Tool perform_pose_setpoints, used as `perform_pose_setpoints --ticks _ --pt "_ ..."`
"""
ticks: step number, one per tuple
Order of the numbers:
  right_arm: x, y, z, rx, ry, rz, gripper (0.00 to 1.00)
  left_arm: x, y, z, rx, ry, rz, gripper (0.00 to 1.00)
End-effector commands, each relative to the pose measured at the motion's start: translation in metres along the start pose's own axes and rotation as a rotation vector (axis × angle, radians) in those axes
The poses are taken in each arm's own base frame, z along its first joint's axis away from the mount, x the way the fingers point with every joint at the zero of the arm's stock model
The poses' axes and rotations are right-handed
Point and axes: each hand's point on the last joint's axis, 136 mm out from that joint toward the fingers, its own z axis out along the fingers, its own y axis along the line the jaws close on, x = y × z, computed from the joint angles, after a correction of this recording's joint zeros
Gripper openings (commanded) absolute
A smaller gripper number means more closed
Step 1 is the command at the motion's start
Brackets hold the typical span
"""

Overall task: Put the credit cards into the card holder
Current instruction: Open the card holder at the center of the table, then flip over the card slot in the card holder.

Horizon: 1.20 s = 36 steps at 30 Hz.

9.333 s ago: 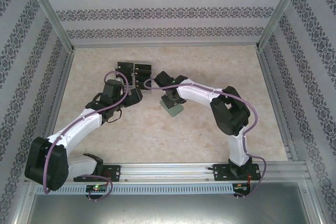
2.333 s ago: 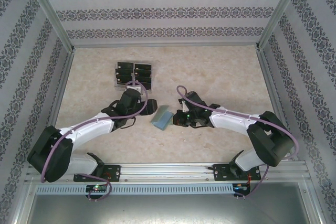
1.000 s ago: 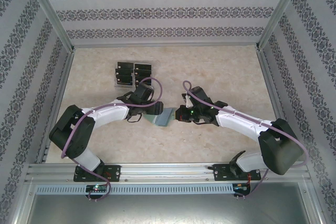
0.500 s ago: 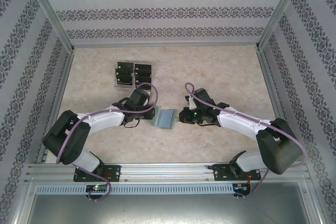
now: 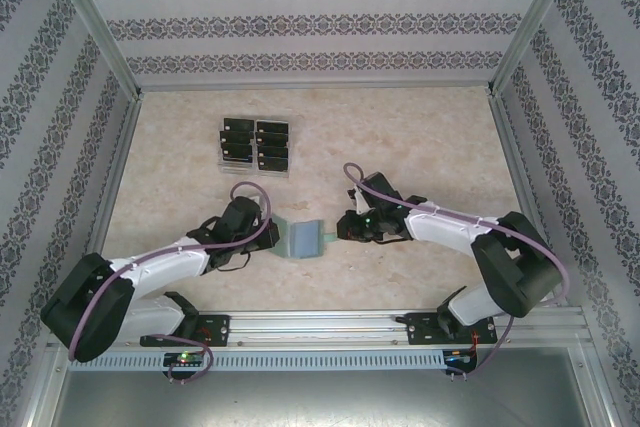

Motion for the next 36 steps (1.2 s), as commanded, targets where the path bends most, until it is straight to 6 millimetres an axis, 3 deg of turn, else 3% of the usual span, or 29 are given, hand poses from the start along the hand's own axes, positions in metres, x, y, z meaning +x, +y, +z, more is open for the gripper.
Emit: perform_pose_setpoints --ticks 1,3,8,11,16,26,36 --pt "-0.005 0.004 -0.004 0.024 -0.036 0.000 0.32 -0.008 -0.004 0.001 0.008 -0.066 -0.055 0.07" --pt "-0.005 0.013 -0.014 0.037 -0.060 -0.020 0.39 -0.010 -0.007 0.002 0.007 -0.067 -0.047 0.09" --pt "-0.002 0.042 -0.029 0.023 -0.098 -0.065 0.45 -0.017 -0.013 0.001 0.006 -0.079 -0.037 0.09" --pt "0.000 0.059 -0.025 -0.024 -0.088 -0.068 0.51 -0.016 -0.010 0.000 -0.010 -0.082 -0.045 0.09" --pt "0.003 0.074 -0.005 -0.060 -0.043 -0.073 0.52 -0.013 -0.005 -0.001 -0.024 -0.092 -0.078 0.10" --pt "0.010 0.081 0.031 -0.054 0.011 -0.080 0.51 -0.006 -0.005 0.001 -0.026 -0.096 -0.086 0.09" --pt "0.014 0.069 0.050 -0.014 0.045 -0.067 0.51 -0.005 -0.007 0.002 -0.018 -0.099 -0.086 0.09"
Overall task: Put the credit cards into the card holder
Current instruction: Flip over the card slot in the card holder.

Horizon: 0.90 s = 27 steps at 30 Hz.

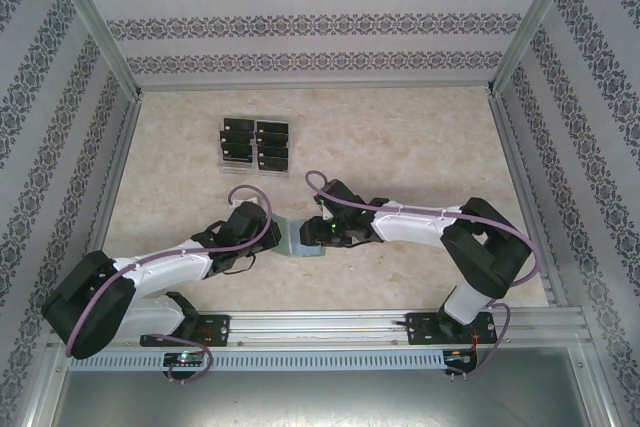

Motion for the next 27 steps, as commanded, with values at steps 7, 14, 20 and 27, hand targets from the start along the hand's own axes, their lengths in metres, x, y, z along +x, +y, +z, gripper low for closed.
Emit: perform_pose_setpoints --ticks 7,14,20,27 --pt "0.001 0.009 0.018 -0.034 0.035 0.016 0.51 0.003 0.001 0.002 0.011 -0.018 -0.007 0.10" --pt "-0.002 0.029 0.014 -0.085 0.031 -0.003 0.49 0.007 0.007 0.004 0.002 -0.016 -0.013 0.09" --pt "-0.004 0.040 0.008 -0.108 0.023 -0.014 0.48 0.008 0.010 0.005 -0.003 -0.019 -0.012 0.10" --pt "-0.009 0.052 0.002 -0.120 0.016 -0.030 0.51 0.006 0.011 0.002 -0.005 -0.033 -0.011 0.14"
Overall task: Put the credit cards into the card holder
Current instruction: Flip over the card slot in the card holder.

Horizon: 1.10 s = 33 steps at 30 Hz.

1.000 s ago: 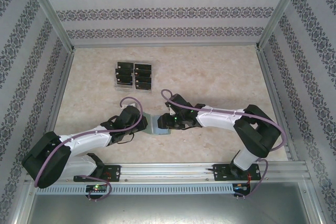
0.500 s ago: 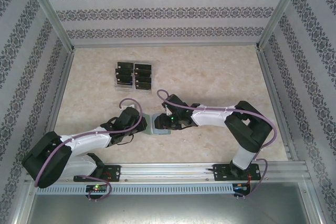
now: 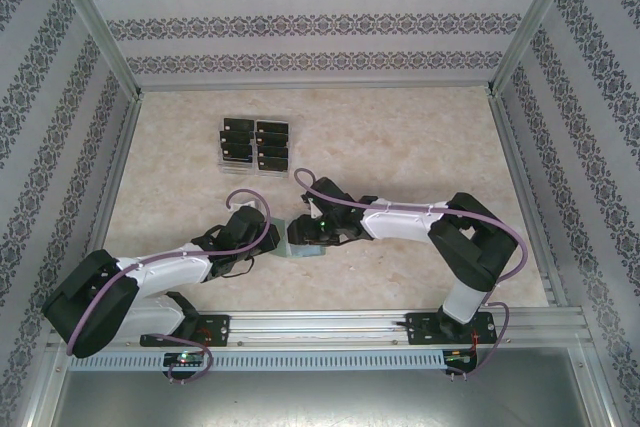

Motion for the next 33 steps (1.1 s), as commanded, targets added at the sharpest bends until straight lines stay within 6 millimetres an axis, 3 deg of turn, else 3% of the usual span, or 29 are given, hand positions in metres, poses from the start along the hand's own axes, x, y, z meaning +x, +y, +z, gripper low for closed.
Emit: perform_pose_setpoints --ticks 1,7,10,13,16,17,24,29,33 --pt "-0.004 0.021 -0.009 -0.036 -0.009 -0.019 0.51 0.001 0.000 -0.002 0.003 -0.021 -0.003 0.15" --pt "-0.004 0.023 -0.005 -0.037 0.000 -0.021 0.51 0.001 0.002 -0.003 0.003 -0.026 0.000 0.16" --pt "-0.004 0.028 -0.003 -0.046 0.002 -0.024 0.51 0.000 0.002 -0.004 0.002 -0.032 -0.001 0.23" --pt "-0.004 0.035 -0.001 -0.055 0.004 -0.032 0.51 -0.002 0.007 -0.009 -0.011 -0.052 -0.004 0.51" --pt "-0.006 0.040 0.001 -0.063 0.005 -0.033 0.51 -0.006 0.019 -0.018 -0.050 -0.093 -0.032 0.96" --pt "-0.006 0.041 0.002 -0.063 0.009 -0.032 0.51 -0.007 0.025 -0.022 -0.070 -0.112 -0.047 1.00" --pt "-0.006 0.052 0.014 -0.078 0.030 -0.035 0.51 -0.025 0.076 -0.068 -0.213 -0.317 -0.231 1.00" --pt "-0.004 0.059 0.029 -0.079 0.059 -0.036 0.51 -0.037 0.087 -0.099 -0.234 -0.413 -0.244 1.00" --pt "-0.002 0.062 0.046 -0.073 0.086 -0.029 0.51 -0.038 0.086 -0.107 -0.230 -0.419 -0.226 1.00"
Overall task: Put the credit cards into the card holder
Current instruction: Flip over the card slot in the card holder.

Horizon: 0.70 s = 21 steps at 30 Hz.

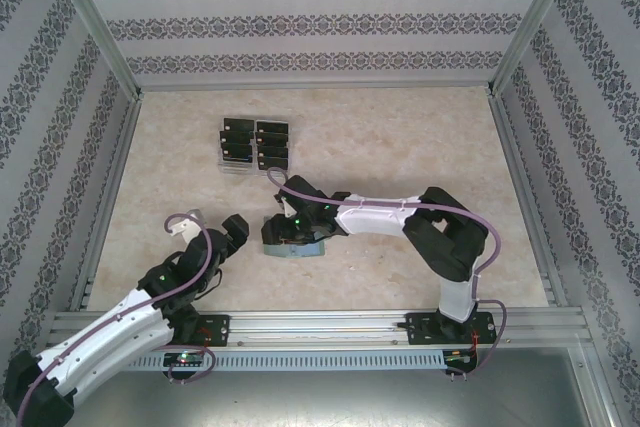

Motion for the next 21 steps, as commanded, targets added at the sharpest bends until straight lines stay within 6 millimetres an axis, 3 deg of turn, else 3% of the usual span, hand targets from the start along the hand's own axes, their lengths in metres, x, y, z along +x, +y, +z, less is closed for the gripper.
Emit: perform_pose_setpoints --ticks 1,5,8,12,15,21 --pt "0.000 0.009 0.013 -0.014 0.026 0.008 0.51 -0.003 0.016 -0.006 -0.075 -0.011 0.039 1.00" --pt "0.001 0.007 0.024 -0.027 0.049 0.040 0.51 -0.004 0.003 -0.006 -0.053 0.006 0.072 1.00" --pt "-0.005 0.019 0.012 -0.065 0.028 0.016 0.52 -0.008 -0.011 -0.008 -0.041 0.017 0.120 1.00" --pt "-0.023 0.041 -0.031 -0.129 -0.055 -0.018 0.52 -0.011 -0.033 -0.008 -0.009 0.045 0.192 1.00" --pt "-0.038 0.042 -0.069 -0.141 -0.135 -0.018 0.53 -0.008 -0.050 -0.006 0.033 0.076 0.233 1.00" --pt "-0.056 -0.001 -0.120 -0.047 -0.238 0.022 0.53 0.008 -0.081 0.009 0.070 0.179 0.325 1.00"
